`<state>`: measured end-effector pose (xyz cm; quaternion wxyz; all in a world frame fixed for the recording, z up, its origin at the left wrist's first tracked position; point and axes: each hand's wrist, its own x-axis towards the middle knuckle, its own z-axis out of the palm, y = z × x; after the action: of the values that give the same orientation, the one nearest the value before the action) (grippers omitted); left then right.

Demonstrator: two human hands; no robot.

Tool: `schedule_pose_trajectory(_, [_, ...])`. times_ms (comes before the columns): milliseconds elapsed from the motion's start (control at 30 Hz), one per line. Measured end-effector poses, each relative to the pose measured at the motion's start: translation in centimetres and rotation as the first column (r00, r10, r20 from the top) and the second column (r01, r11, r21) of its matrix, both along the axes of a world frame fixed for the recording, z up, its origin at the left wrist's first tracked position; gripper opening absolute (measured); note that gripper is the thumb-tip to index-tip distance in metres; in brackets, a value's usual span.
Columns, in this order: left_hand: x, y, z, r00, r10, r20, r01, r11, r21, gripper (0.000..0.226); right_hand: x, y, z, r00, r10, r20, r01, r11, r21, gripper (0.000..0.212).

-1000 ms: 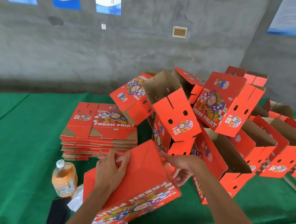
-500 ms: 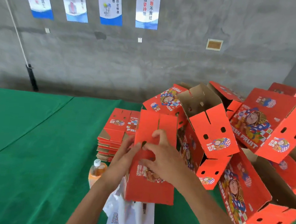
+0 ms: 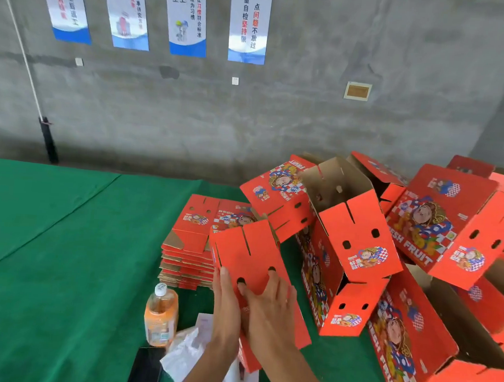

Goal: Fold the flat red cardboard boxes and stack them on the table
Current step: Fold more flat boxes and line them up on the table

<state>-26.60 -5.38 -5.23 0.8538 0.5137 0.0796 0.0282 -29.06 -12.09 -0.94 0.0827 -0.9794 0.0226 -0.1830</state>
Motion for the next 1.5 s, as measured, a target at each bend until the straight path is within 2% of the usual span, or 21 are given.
schedule_pose_trajectory(67, [-0.5, -0.2, -0.5, 0.999, -0.043, 0.002, 0.043, 0.999, -0.009, 0.079, 0.5, -0.8, -2.8, 0.969, 0.145, -0.200, -0.140, 0.989, 0.039, 0.046])
schedule_pose_trajectory(133, [-0.9, -0.3, -0.5, 0.999, -0.031, 0.034, 0.030, 0.999, 0.031, 0.082, 0.7, -2.3, -3.8, 0.951, 0.188, -0.244, -0.167, 0.980, 0.104, 0.051])
schedule_pose_trajectory(200, [-1.2, -0.8, -0.9, 0.997, 0.019, 0.077, -0.024, 0.997, 0.067, 0.082, 0.7, -3.1, -3.7, 0.957, 0.241, -0.161, -0.214, 0.963, 0.166, 0.051])
schedule_pose_trajectory(333, [-2.1, -1.5, -0.3, 0.981, 0.130, 0.145, -0.145, 0.985, 0.098, 0.078, 0.3, -4.0, -1.7, 0.921, 0.389, -0.011, -0.375, 0.893, 0.248, 0.032])
schedule_pose_trajectory(400, [-2.3, -1.8, 1.5, 0.952, 0.177, 0.252, -0.216, 0.967, 0.138, 0.071, 0.7, -4.6, -0.3, 0.894, 0.442, 0.077, -0.447, 0.860, 0.247, 0.027])
schedule_pose_trajectory(500, [-1.8, -2.2, 5.6, 0.852, 0.240, 0.466, -0.344, 0.926, 0.153, 0.074, 1.5, -4.9, 3.5, 0.831, 0.502, 0.241, -0.548, 0.812, 0.200, 0.045])
schedule_pose_trajectory(567, [-1.2, -2.7, 8.8, 0.765, 0.246, 0.596, -0.427, 0.886, 0.182, 0.076, 1.7, -5.8, 6.1, 0.776, 0.456, 0.435, -0.567, 0.807, 0.166, 0.052])
schedule_pose_trajectory(600, [-0.9, -3.0, 10.3, 0.720, 0.233, 0.654, -0.455, 0.870, 0.191, 0.075, 1.7, -6.1, 7.2, 0.765, 0.414, 0.493, -0.578, 0.778, 0.245, 0.054])
schedule_pose_trajectory(667, [-0.2, -4.1, 13.1, 0.638, 0.197, 0.744, -0.479, 0.858, 0.184, 0.076, 1.6, -7.4, 10.2, 0.753, 0.375, 0.540, -0.553, 0.806, 0.211, 0.052])
schedule_pose_trajectory(700, [0.2, -4.8, 14.3, 0.609, 0.173, 0.774, -0.478, 0.859, 0.184, 0.077, 1.9, -8.1, 11.0, 0.750, 0.371, 0.548, -0.574, 0.777, 0.259, 0.048])
schedule_pose_trajectory(767, [0.8, -7.1, 16.2, 0.578, 0.109, 0.809, -0.438, 0.878, 0.195, 0.080, 1.8, -10.5, 12.7, 0.713, 0.308, 0.630, -0.562, 0.788, 0.252, 0.049])
schedule_pose_trajectory(800, [1.1, -8.6, 16.9, 0.570, 0.071, 0.819, -0.410, 0.888, 0.208, 0.082, 1.2, -11.7, 13.7, 0.655, 0.278, 0.703, -0.580, 0.781, 0.232, 0.055])
schedule_pose_trajectory(833, [1.3, -10.3, 17.5, 0.565, 0.030, 0.824, -0.378, 0.897, 0.227, 0.085, 0.8, -13.3, 14.5, 0.629, 0.244, 0.738, -0.579, 0.781, 0.234, 0.050])
schedule_pose_trajectory(900, [1.5, -14.0, 18.3, 0.559, -0.052, 0.828, -0.298, 0.918, 0.260, 0.089, -0.2, -16.8, 15.3, 0.618, 0.172, 0.767, -0.509, 0.832, 0.223, 0.041])
schedule_pose_trajectory(933, [1.4, -16.1, 18.6, 0.551, -0.091, 0.830, -0.254, 0.929, 0.270, 0.089, -0.3, -18.8, 15.1, 0.645, 0.140, 0.751, -0.497, 0.824, 0.273, 0.038])
schedule_pose_trajectory(1000, [1.2, -20.5, 18.8, 0.515, -0.162, 0.842, -0.187, 0.937, 0.295, 0.088, -1.2, -23.3, 14.8, 0.687, 0.044, 0.725, -0.375, 0.876, 0.303, 0.034])
schedule_pose_trajectory(1100, [0.3, -27.1, 19.1, 0.418, -0.247, 0.874, -0.144, 0.932, 0.332, 0.085, -2.9, -29.6, 14.3, 0.614, -0.064, 0.787, -0.245, 0.932, 0.266, 0.027])
schedule_pose_trajectory(1167, [-0.5, -31.2, 19.3, 0.390, -0.295, 0.872, -0.070, 0.935, 0.348, 0.086, -4.3, -33.5, 14.2, 0.583, -0.106, 0.805, -0.177, 0.951, 0.253, 0.024])
schedule_pose_trajectory(1300, [-1.6, -38.8, 19.2, 0.367, -0.345, 0.864, 0.040, 0.934, 0.355, 0.088, -6.2, -40.6, 13.9, 0.547, -0.139, 0.826, -0.067, 0.976, 0.209, 0.020])
schedule_pose_trajectory(1400, [-1.3, -44.4, 18.6, 0.376, -0.406, 0.833, 0.156, 0.914, 0.375, 0.088, -6.5, -45.7, 13.2, 0.582, -0.200, 0.788, 0.026, 0.973, 0.228, 0.020])
schedule_pose_trajectory(1500, [-0.5, -49.3, 17.2, 0.401, -0.523, 0.752, 0.239, 0.852, 0.465, 0.089, -6.0, -50.3, 11.2, 0.643, -0.312, 0.699, 0.130, 0.945, 0.302, 0.022])
